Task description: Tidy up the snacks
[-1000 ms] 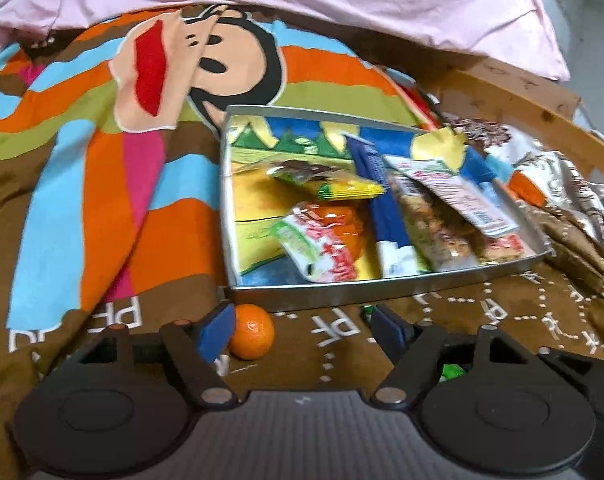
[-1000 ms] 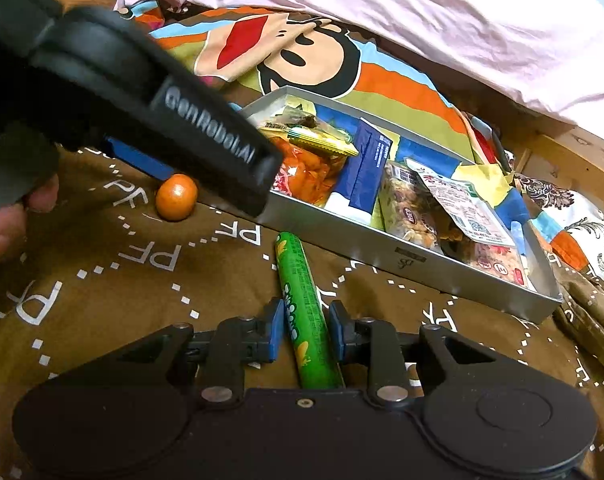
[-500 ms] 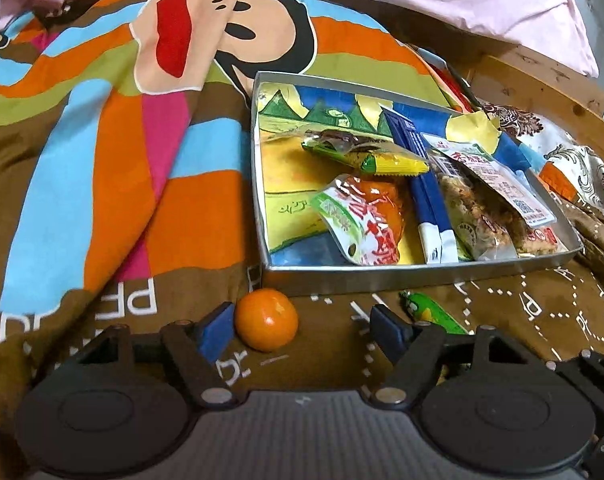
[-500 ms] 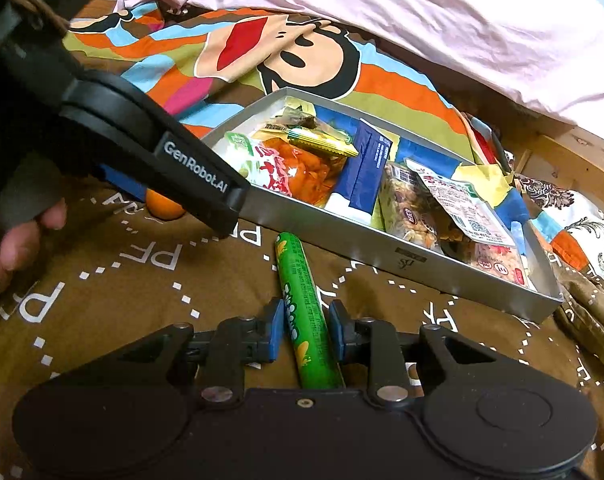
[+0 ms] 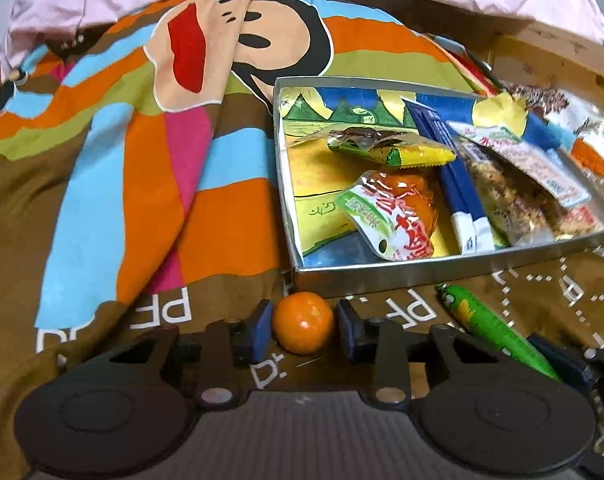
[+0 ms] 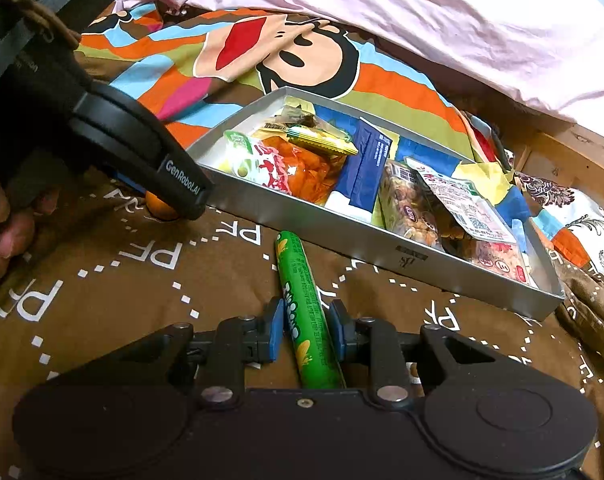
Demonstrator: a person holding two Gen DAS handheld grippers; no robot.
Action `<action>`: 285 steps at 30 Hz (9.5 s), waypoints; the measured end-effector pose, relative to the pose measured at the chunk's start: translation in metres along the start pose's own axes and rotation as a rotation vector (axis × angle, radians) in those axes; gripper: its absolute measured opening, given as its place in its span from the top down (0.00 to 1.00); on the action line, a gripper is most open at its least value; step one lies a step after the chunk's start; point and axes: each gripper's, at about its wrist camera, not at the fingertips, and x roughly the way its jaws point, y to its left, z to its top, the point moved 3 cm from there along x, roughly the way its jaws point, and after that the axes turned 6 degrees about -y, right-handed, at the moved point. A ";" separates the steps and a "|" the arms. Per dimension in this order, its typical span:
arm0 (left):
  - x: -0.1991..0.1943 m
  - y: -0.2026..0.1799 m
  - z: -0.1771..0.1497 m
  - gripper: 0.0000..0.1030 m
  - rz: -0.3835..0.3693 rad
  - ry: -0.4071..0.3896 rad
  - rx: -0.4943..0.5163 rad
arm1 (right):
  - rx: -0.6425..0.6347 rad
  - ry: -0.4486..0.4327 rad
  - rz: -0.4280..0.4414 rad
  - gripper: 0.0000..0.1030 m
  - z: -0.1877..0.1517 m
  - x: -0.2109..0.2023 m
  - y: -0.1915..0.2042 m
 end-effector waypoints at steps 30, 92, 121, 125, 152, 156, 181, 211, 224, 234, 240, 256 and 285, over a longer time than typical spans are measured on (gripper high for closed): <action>-0.034 0.004 -0.006 0.59 -0.079 0.097 -0.260 | 0.073 -0.009 0.060 0.76 -0.009 -0.021 -0.010; -0.086 -0.033 0.069 0.68 -0.116 -0.293 -0.188 | -0.654 -0.305 -0.275 0.81 0.073 -0.080 -0.049; 0.097 0.016 0.112 0.67 -0.241 -0.222 -0.264 | -0.666 -0.086 -0.246 0.81 0.126 0.147 -0.062; 0.106 0.020 0.104 0.67 -0.260 -0.202 -0.289 | -0.685 -0.026 -0.247 0.81 0.127 0.163 -0.058; 0.090 0.023 0.111 0.25 -0.339 -0.286 -0.361 | -0.403 -0.079 -0.290 0.31 0.154 0.121 -0.083; 0.070 0.027 0.115 0.17 -0.342 -0.354 -0.363 | -0.334 -0.137 -0.307 0.28 0.173 0.088 -0.096; -0.131 0.011 0.100 0.01 -0.149 -0.483 -0.322 | -0.049 -0.366 -0.283 0.03 0.203 -0.121 -0.122; -0.231 -0.064 0.010 0.01 0.040 -0.384 0.030 | 0.198 -0.355 -0.212 0.01 0.087 -0.249 -0.154; -0.236 -0.068 -0.019 0.01 0.066 -0.336 0.031 | 0.228 -0.281 -0.181 0.01 0.043 -0.248 -0.141; -0.240 -0.063 -0.030 0.01 0.096 -0.301 -0.009 | 0.248 -0.226 -0.123 0.01 0.020 -0.250 -0.131; -0.242 -0.065 -0.036 0.00 0.113 -0.279 0.005 | 0.281 -0.198 -0.100 0.01 0.010 -0.252 -0.130; -0.234 -0.069 -0.039 0.00 0.110 -0.237 0.032 | 0.288 -0.145 -0.080 0.01 -0.001 -0.246 -0.127; -0.215 -0.069 -0.049 0.00 0.155 -0.080 0.054 | 0.362 0.032 -0.085 0.01 -0.020 -0.219 -0.136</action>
